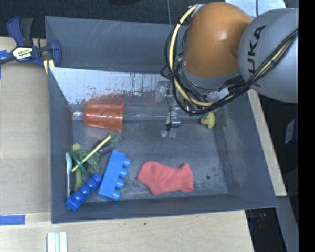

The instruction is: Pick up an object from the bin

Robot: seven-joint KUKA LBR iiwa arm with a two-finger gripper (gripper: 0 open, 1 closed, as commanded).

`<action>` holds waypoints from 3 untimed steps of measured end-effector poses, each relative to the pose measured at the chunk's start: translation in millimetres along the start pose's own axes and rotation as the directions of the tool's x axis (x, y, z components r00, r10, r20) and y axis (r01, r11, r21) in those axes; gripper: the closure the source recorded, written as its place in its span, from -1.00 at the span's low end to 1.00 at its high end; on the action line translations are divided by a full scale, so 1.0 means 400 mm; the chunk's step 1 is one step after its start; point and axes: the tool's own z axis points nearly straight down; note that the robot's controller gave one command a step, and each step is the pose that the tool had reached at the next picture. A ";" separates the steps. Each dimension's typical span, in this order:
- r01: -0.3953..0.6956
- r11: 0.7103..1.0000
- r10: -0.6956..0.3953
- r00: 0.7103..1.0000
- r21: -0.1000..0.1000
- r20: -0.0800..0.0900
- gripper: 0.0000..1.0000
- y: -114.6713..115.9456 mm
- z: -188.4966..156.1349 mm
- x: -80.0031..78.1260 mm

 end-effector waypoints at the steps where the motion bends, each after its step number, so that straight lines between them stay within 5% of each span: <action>1: -0.001 1.000 0.001 1.000 -0.001 0.008 -1.00 -0.001 -0.013 -0.003; 2: 0.057 0.998 -0.057 0.998 0.000 0.009 -1.00 0.048 0.064 0.141; 3: 0.011 1.000 -0.011 1.000 -0.001 0.019 -1.00 0.055 0.118 0.143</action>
Offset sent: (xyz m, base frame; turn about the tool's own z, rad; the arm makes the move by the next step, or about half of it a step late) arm -0.0624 0.0214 -0.0286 -0.0629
